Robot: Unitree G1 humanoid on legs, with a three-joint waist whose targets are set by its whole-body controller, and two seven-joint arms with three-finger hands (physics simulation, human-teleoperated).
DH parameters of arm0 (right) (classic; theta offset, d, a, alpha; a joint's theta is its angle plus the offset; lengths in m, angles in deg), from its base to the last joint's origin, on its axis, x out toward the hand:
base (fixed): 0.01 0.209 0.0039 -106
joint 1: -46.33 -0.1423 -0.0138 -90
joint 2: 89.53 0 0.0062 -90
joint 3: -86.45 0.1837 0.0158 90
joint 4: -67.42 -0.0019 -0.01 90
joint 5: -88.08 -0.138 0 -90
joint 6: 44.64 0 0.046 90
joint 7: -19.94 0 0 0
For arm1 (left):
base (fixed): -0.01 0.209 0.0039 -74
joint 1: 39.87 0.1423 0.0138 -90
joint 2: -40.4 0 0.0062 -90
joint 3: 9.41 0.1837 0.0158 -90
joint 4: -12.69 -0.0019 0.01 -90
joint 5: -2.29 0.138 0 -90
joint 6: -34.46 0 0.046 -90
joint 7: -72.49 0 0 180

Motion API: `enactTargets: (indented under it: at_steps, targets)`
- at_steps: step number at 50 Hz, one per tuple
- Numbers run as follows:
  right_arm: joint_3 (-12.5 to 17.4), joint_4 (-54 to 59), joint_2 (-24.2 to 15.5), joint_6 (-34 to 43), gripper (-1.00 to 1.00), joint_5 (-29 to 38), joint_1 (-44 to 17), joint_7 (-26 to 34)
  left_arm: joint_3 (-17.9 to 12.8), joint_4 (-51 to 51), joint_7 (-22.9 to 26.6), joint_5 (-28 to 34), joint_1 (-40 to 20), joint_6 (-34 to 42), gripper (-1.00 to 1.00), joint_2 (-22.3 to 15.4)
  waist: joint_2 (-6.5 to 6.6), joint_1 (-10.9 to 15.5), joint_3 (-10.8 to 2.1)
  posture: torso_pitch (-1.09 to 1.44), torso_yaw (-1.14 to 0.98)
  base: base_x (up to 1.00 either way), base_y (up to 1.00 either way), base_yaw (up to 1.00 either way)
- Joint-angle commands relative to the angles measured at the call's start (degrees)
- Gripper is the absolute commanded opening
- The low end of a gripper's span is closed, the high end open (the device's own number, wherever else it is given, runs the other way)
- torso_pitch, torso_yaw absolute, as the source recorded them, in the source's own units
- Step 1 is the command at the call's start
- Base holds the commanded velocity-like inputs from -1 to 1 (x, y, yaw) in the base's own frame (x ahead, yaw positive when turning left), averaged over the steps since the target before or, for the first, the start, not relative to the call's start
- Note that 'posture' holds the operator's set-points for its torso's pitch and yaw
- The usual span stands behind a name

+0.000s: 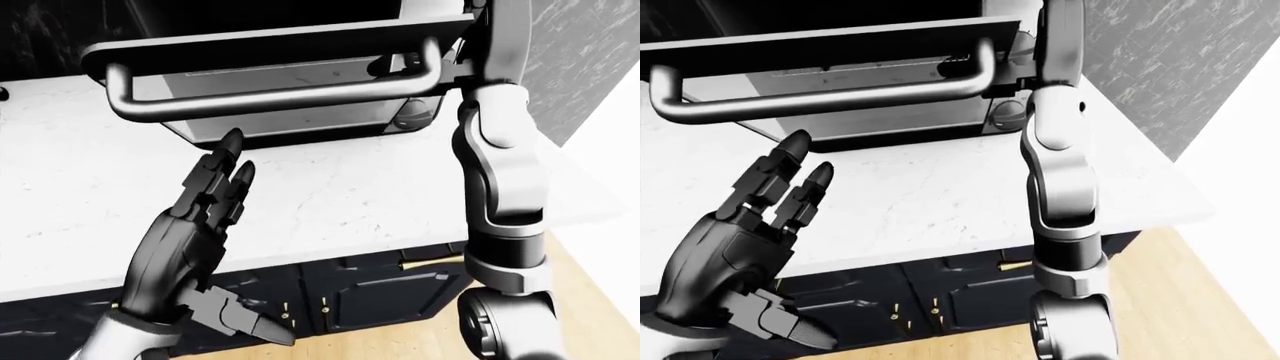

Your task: Close the toaster oven door.

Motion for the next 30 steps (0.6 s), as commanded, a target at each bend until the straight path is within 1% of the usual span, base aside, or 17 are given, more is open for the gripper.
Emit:
enactTargets:
  at_steps: [1, 2, 5, 8, 11, 16, 20, 25, 28, 30]
  targets:
    - [1.5, -2.2, -0.8, -2.4, 1.0, 0.2, -3.2, -1.3, -0.1, 1.4, 0.9, 2.1, -1.2, -0.3, 1.0, 0.5, 0.03, 0.1, -1.4, 0.0, 0.0, 0.0, 0.0, 0.0]
    - [1.5, -2.5, -0.8, -2.1, 1.0, 0.2, -3.2, -1.3, 0.3, 1.4, 1.7, 3.4, -1.8, 0.6, 1.0, 1.5, 0.03, 0.1, -1.41, 0.0, 0.0, 0.0, 0.0, 0.0]
    - [1.4, -2.7, -0.7, -2.1, 1.0, 0.3, -3.0, -1.3, 0.1, 1.4, 4.1, 5.5, -4.2, 4.8, 1.0, 5.1, 0.05, 0.1, -1.49, 0.0, 0.0, 0.0, 0.0, 0.0]
    - [1.5, -2.7, -0.8, -1.8, 1.0, 0.2, -3.1, -1.3, 0.6, 1.4, 6.8, 8.7, -5.7, 7.6, 1.0, 8.0, 0.02, 0.1, -1.54, 0.0, 0.0, 0.0, 0.0, 0.0]
    - [1.5, -2.6, -0.8, -2.0, 1.0, 0.1, -3.3, -1.3, 0.8, 1.4, 8.7, 10.3, -7.2, 10.4, 1.0, 10.5, -0.06, 0.0, -1.6, 0.0, 0.0, 0.0, 0.0, 0.0]
    - [1.6, -2.5, -0.8, -2.3, 1.0, 0.1, -2.9, -1.4, 1.0, 1.4, 14.4, 16.8, -10.1, 15.8, 1.0, 16.5, -0.2, 0.0, -1.66, 0.0, 0.0, 0.0, 0.0, 0.0]
    - [1.4, -2.5, -0.6, -2.4, 1.0, 0.2, -2.6, -1.4, 0.3, 1.4, 17.3, 19.0, -13.8, 19.7, 1.0, 18.7, -0.37, -0.1, -1.76, 0.0, 0.0, 0.0, 0.0, 0.0]
    - [1.5, -2.3, -0.5, -2.8, 1.0, 0.3, -2.5, -1.7, -1.5, 1.4, 23.1, 25.2, -17.2, 24.1, 1.0, 22.9, -0.6, -0.2, -1.76, 0.0, 0.0, 0.0, 0.0, 0.0]
    - [1.4, -2.4, -0.4, -3.0, 1.0, 0.2, -2.1, -1.8, -2.2, 1.3, 25.7, 27.1, -19.5, 27.6, 1.0, 25.2, -0.72, -0.2, -1.76, 0.0, 0.0, 0.0, 0.0, 0.0]
    - [1.5, -2.3, -0.5, -3.1, 1.0, 0.2, -2.0, -1.8, -2.0, 0.3, 26.9, 29.0, -20.5, 27.4, 1.0, 25.7, -0.81, -0.2, -1.76, 0.0, 0.0, 0.0, 0.0, 0.0]
